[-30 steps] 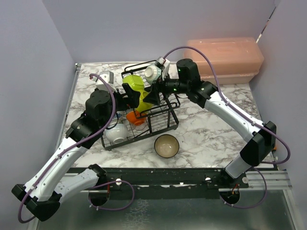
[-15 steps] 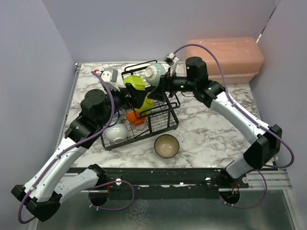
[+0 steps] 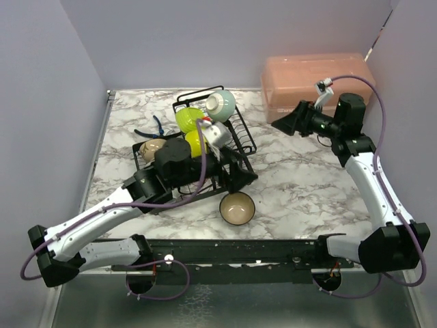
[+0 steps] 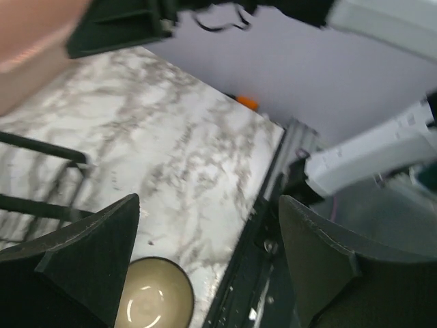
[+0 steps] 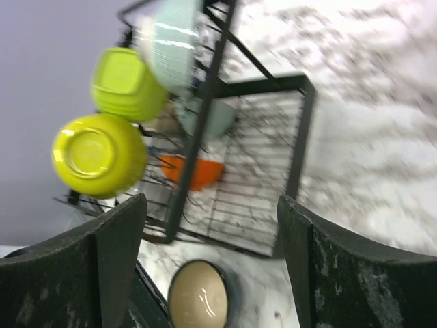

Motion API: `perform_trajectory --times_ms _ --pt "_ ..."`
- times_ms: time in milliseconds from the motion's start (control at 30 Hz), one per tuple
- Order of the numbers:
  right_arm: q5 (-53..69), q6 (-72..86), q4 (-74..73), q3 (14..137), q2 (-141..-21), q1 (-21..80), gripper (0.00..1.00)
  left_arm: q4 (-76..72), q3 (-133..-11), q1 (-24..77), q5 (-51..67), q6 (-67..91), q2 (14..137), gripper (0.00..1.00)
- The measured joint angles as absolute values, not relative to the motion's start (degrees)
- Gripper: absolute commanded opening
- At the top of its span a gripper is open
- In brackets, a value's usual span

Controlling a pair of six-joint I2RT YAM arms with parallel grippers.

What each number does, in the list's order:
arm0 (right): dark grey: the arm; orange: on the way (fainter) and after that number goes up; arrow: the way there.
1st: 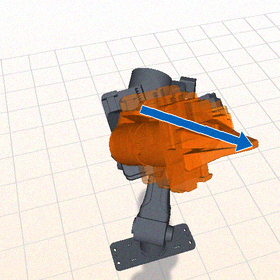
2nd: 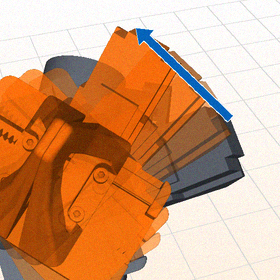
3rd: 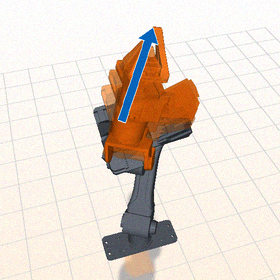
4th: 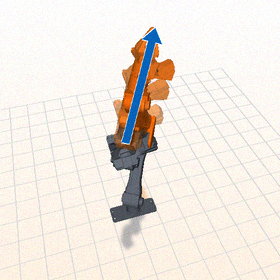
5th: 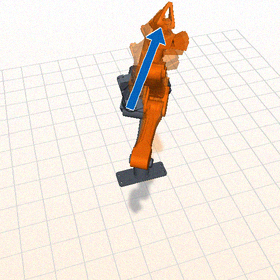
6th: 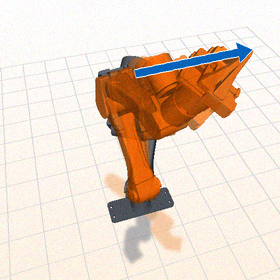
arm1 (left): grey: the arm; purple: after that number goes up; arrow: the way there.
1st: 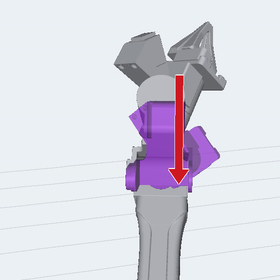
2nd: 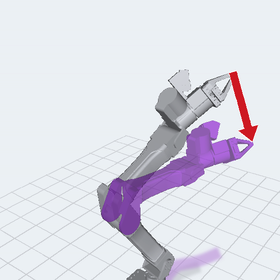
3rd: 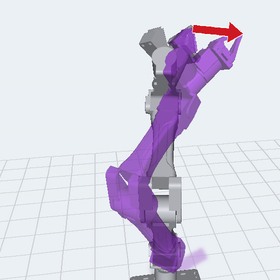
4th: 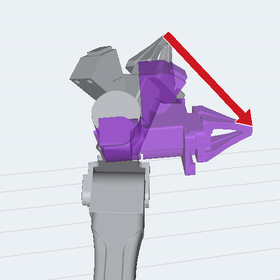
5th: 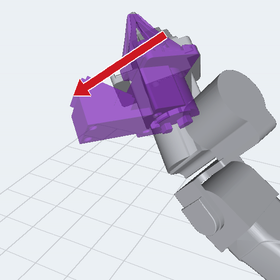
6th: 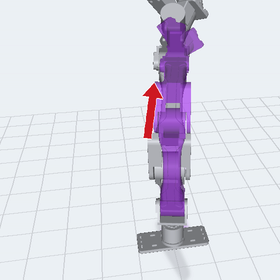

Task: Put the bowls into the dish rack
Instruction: Pick up the bowl from the center of the board.

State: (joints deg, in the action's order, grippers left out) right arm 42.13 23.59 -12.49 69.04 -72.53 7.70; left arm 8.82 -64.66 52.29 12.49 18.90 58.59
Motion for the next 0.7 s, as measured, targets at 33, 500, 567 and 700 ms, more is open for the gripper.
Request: perform_trajectory --times_ms 33,500,567,700 --pt "42.19 23.55 -12.73 66.61 -71.53 5.8 0.82 8.75 -64.49 54.92 12.25 17.89 59.18 0.82" --pt "38.96 21.65 -19.94 43.99 -59.75 0.4 0.84 15.97 -52.05 82.43 -13.41 10.5 71.16 0.57" --pt "37.71 20.6 -21.1 43.18 -59.02 0.4 0.84 17.91 -50.89 85.76 -18.26 10.9 73.54 0.57" --pt "36.4 19.35 -22.63 42.22 -57.89 0.4 0.84 19.79 -49.67 90.3 -24.21 10.87 77.43 0.57"
